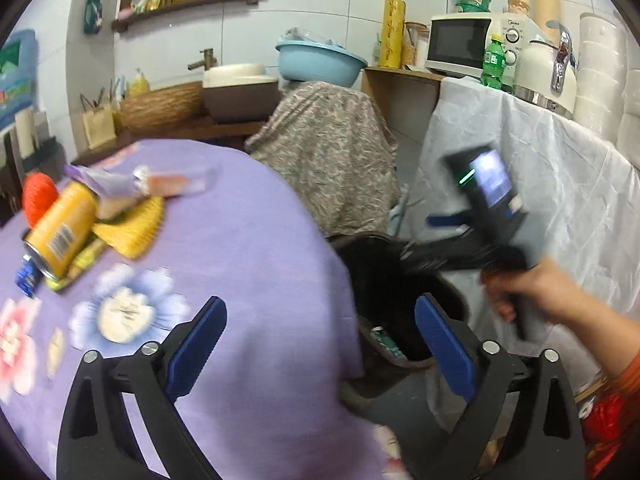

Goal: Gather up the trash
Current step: 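Open the left tool over the bin while the right tool releases the carton, then grasp the purple snack bag with the right tool while the left tool grasps the yellow can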

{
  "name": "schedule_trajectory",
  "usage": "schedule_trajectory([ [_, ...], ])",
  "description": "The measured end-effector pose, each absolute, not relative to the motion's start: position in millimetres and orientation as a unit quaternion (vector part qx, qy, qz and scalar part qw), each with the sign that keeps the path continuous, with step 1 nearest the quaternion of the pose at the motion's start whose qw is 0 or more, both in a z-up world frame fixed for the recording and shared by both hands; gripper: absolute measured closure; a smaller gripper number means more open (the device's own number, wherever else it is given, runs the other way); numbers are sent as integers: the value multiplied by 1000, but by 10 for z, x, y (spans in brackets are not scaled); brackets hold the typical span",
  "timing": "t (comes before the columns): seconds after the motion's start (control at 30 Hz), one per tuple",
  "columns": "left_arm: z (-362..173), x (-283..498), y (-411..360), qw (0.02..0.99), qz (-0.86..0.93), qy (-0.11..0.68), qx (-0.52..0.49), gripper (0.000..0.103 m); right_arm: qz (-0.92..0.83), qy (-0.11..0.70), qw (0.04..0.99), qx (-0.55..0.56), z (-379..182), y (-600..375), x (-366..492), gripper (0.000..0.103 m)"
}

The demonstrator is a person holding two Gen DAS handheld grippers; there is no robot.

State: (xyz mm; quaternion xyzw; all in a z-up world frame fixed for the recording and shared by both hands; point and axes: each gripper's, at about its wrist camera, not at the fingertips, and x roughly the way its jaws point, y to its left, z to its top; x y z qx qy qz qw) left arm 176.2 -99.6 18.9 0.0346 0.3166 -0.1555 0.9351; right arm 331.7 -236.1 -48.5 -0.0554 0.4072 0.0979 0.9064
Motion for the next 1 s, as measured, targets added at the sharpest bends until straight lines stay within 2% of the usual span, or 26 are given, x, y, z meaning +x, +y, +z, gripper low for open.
schedule_trajectory([
  [0.2, 263, 1724, -416, 944, -83, 314, 67, 6, 174, 354, 918, -20, 16, -1866, 3175, 16],
  [0.47, 233, 1671, 454, 943, 11, 332, 19, 6, 280, 304, 907, -75, 369, -760, 3135, 17],
  [0.6, 239, 1691, 757, 943, 48, 329, 30, 6, 313, 293, 896, -113, 487, -142, 3245, 18],
  [0.9, 178, 1790, 1303, 933, 63, 354, -12, 6, 275, 278, 896, -211, 456, 822, 3721, 36],
  [1.0, 183, 1869, 1364, 932, 56, 357, -19, 6, 263, 285, 894, -224, 376, 952, 3866, 52],
])
